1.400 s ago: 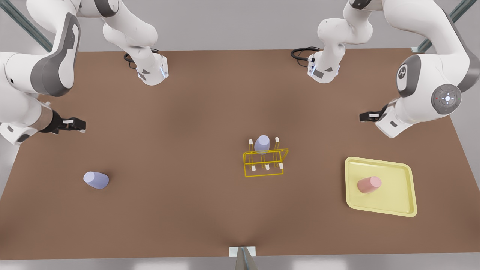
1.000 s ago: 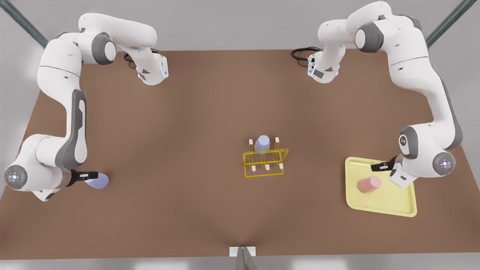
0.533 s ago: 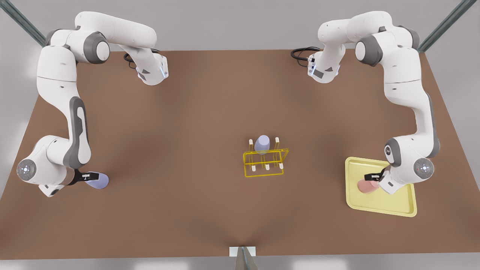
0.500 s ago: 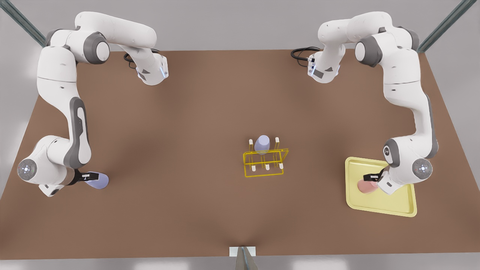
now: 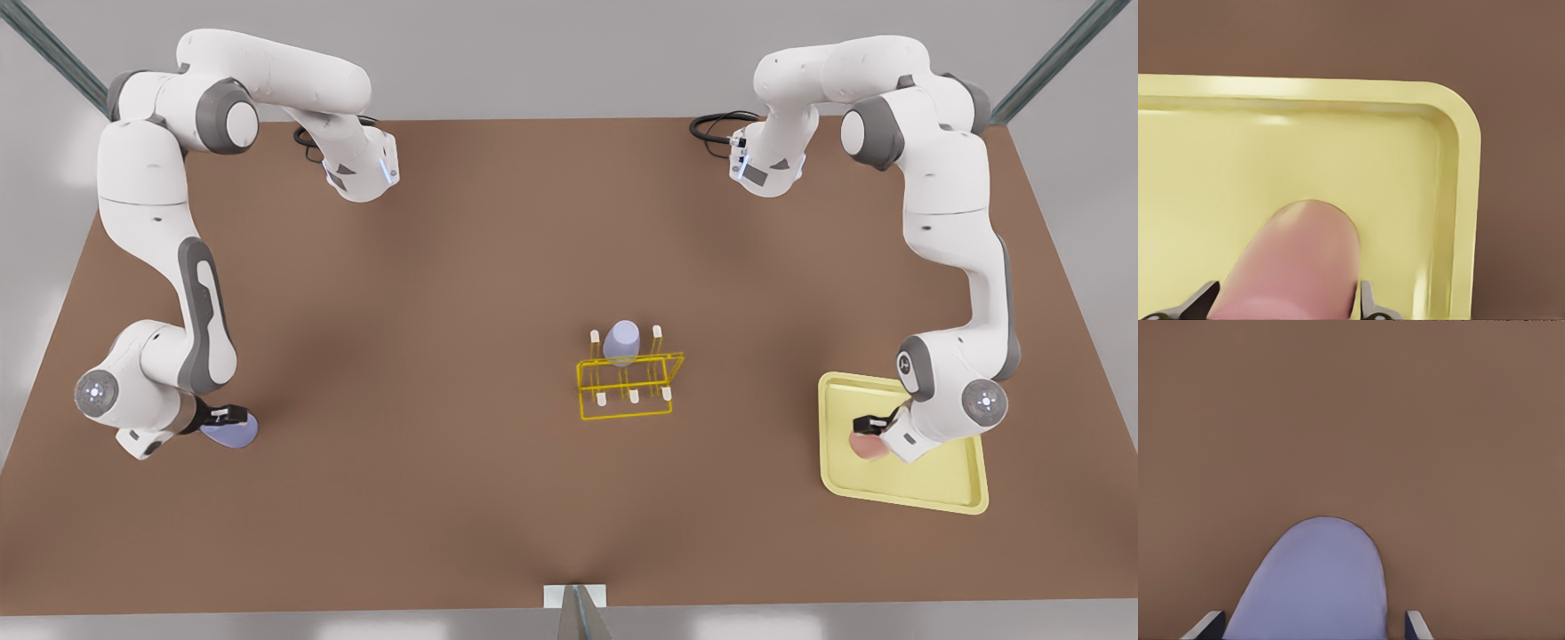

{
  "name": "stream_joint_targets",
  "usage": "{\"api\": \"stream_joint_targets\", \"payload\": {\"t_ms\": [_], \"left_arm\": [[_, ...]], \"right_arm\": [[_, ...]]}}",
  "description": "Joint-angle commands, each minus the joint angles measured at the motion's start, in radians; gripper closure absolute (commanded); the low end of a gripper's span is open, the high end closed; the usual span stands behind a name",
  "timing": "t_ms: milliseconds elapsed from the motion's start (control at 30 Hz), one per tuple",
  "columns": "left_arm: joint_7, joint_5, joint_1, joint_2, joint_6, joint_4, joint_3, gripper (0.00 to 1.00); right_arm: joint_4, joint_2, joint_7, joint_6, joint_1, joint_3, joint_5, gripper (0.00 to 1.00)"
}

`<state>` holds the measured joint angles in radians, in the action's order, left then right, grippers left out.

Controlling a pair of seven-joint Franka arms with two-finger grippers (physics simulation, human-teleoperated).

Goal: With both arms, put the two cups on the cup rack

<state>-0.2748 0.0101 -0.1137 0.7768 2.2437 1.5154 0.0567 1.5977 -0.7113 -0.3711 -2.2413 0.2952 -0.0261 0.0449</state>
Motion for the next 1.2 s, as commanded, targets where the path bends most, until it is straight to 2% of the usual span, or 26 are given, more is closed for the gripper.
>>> {"api": "stream_joint_targets", "payload": {"t_ms": [0, 100, 200, 233, 500, 533, 567, 600, 867, 1000, 1067, 1100, 1167], "left_arm": [[-0.063, 0.002, -0.001, 0.002, 0.01, 0.006, 0.0, 0.0], [-0.06, 0.001, -0.001, -0.001, 0.007, 0.009, -0.002, 0.06], [-0.06, 0.001, -0.003, -0.01, 0.005, 0.019, -0.006, 0.06], [-0.058, 0.001, -0.003, -0.01, 0.005, 0.019, -0.008, 0.1], [-0.055, 0.001, -0.009, -0.019, 0.005, 0.019, -0.023, 0.13], [-0.047, 0.001, -0.008, -0.019, 0.005, 0.019, -0.023, 0.13], [-0.046, 0.001, -0.008, -0.019, 0.005, 0.019, -0.023, 0.13], [-0.043, 0.001, -0.008, -0.021, 0.005, 0.019, -0.023, 0.14], [0.054, 0.002, 0.011, -0.097, -0.118, 0.04, -0.038, 0.14], [0.172, 0.007, 0.023, -0.136, -0.318, -0.03, -0.104, 0.14], [0.334, 0.011, 0.023, -0.182, -0.415, -0.06, -0.199, 0.14], [0.454, 0.014, 0.042, -0.18, -0.421, -0.069, -0.241, 0.14], [0.678, 0.011, 0.149, -0.149, -0.418, -0.138, -0.248, 0.14]], "right_arm": [[0.002, -0.001, -0.042, -0.044, -0.001, 0.0, -0.003, 0.0], [0.004, -0.004, -0.042, -0.047, -0.002, 0.0, -0.003, 0.0], [0.007, -0.005, -0.042, -0.047, -0.001, 0.0, -0.002, 0.0], [0.01, -0.004, -0.042, -0.049, -0.001, -0.002, -0.002, 0.0], [0.028, 0.001, -0.043, -0.044, -0.001, 0.0, -0.002, 0.0], [0.028, 0.001, -0.043, -0.044, -0.001, 0.0, -0.002, 0.01], [0.028, -0.001, -0.043, -0.044, -0.001, -0.002, -0.002, 0.1], [0.027, -0.001, -0.043, -0.044, -0.001, 0.0, -0.002, 0.13], [0.025, 0.004, -0.052, -0.032, -0.001, -0.003, -0.003, 0.14], [0.024, 0.007, -0.063, -0.024, -0.001, -0.009, -0.008, 0.14], [0.021, 0.012, -0.063, -0.012, -0.001, -0.026, -0.01, 0.14], [0.022, 0.018, -0.063, -0.006, -0.002, -0.029, -0.01, 0.14], [0.022, 0.021, -0.063, 0.002, -0.001, -0.063, -0.011, 0.14]]}}
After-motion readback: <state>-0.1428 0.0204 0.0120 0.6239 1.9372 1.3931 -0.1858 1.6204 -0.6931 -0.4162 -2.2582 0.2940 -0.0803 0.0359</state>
